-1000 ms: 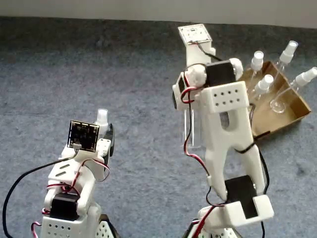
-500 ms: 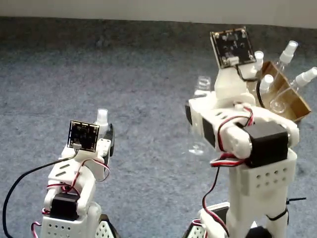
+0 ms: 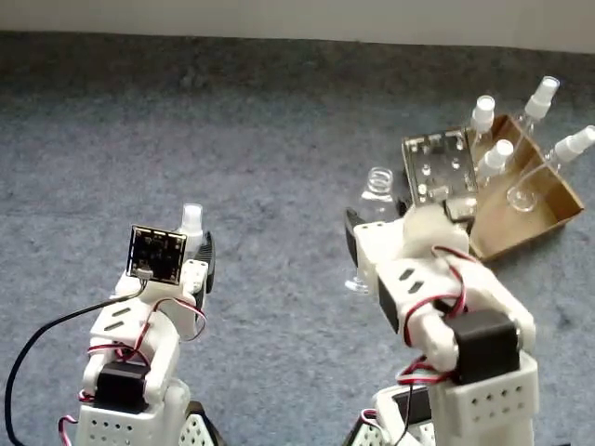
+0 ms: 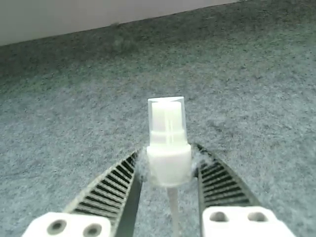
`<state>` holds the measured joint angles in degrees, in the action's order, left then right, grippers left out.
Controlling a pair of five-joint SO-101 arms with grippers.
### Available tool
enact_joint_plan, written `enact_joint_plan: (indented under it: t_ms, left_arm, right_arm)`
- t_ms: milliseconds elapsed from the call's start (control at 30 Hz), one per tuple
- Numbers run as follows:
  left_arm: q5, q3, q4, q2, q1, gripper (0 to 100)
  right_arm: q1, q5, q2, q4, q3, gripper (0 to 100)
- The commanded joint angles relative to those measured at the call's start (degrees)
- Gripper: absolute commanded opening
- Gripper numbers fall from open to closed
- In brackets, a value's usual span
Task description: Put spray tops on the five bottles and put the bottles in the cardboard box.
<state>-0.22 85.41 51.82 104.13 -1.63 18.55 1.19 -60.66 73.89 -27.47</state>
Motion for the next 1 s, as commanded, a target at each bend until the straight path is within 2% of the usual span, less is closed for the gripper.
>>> enact_joint_plan:
  t_ms: [0,367,467,600,667,733,833,967]
  left_arm:
    - [0.5,-0.3,-0.9,0.4,0.6,4]
    - [0.4,-2.2,-0.7,0.4,0.6,4]
    - [0.4,-7.2,3.2,0.0,0.6,4]
    - [0.2,-16.0,10.7,-0.1,0.6,4]
    - [-2.8,-20.0,13.4,-0.2,0.6,4]
    - [-5.9,-23.5,14.9,-2.2,0.7,4]
    - [-6.6,-28.4,15.1,-9.6,0.7,4]
    - [-6.6,-35.8,15.2,-20.3,0.7,4]
  right_arm:
    - [0.1,-0.4,-6.6,-10.0,-9.0,4.6]
    - [0.1,-0.4,-9.7,-34.4,-34.3,4.6]
    - [0.1,-0.4,-9.7,-39.2,-38.2,4.6]
    - [0.5,-0.4,-9.7,-42.9,-41.1,4.6]
    - [0.5,-0.4,-9.7,-45.0,-42.3,4.6]
    - [0.5,-0.3,-9.7,-46.5,-42.9,4.6]
    - [1.6,-0.2,-9.5,-47.4,-43.2,4.6]
    - [7.4,7.2,-9.7,-47.4,-43.2,4.6]
